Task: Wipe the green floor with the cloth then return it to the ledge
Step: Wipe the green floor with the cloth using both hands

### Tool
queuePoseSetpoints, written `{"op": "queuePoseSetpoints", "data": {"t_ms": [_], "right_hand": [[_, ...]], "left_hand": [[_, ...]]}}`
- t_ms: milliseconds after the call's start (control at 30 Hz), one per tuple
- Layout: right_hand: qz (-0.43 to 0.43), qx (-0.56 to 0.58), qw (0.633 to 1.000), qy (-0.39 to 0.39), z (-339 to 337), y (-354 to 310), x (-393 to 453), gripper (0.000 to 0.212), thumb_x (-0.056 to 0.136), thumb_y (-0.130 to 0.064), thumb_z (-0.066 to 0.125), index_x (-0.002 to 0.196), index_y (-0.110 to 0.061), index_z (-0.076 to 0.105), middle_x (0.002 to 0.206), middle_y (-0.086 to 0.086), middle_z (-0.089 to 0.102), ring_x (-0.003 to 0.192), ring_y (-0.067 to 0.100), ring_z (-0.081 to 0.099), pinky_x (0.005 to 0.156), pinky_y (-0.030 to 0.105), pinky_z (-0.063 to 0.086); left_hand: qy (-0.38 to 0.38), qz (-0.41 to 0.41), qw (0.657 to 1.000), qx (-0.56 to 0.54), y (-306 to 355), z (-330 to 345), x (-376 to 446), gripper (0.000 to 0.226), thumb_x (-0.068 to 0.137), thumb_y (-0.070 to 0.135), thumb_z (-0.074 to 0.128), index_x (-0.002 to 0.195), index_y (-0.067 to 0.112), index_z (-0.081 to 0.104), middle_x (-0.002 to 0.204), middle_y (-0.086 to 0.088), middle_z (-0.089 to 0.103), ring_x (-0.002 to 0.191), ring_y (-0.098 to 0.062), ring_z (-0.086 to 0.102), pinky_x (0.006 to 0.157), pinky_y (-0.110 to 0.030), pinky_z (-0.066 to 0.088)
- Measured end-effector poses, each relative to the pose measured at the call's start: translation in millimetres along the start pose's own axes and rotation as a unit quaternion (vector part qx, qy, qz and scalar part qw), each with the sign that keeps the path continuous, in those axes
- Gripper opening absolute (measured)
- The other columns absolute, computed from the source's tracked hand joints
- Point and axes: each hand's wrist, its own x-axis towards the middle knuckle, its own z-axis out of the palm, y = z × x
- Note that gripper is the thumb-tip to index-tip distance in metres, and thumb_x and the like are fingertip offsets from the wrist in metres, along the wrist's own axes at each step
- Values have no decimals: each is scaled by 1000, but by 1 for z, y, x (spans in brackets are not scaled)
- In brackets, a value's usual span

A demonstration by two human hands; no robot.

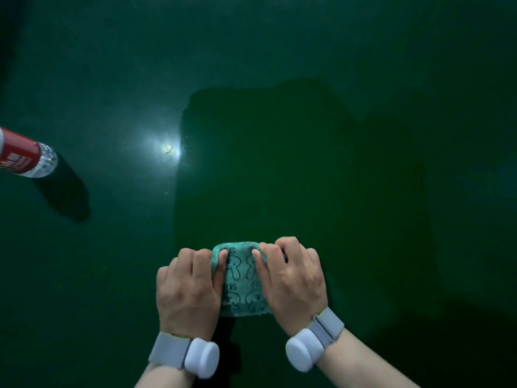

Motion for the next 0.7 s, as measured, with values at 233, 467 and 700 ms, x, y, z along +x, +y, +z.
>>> {"op": "queuePoseSetpoints", "data": {"t_ms": [233,467,700], "right_hand": [[24,-91,995,42,-10,93,117,27,106,-36,55,94,-14,66,94,14,62,73,36,61,70,46,49],[53,-130,989,-46,-15,172,248,36,110,-43,39,121,-12,53,116,14,55,93,35,63,86,45,46],[116,-72,991,4,-37,153,139,27,106,-35,55,105,-10,66,103,16,61,83,38,62,79,48,50]], "left_hand": [[-6,30,999,14,92,40,142,29,108,39,50,98,12,57,88,-14,60,73,-36,60,70,-47,45],[-71,54,994,61,153,96,297,38,105,47,46,114,11,52,103,-13,63,84,-36,68,70,-41,37],[-15,71,997,-11,151,74,188,34,108,41,49,105,8,56,87,-15,58,66,-36,60,61,-44,47]]}}
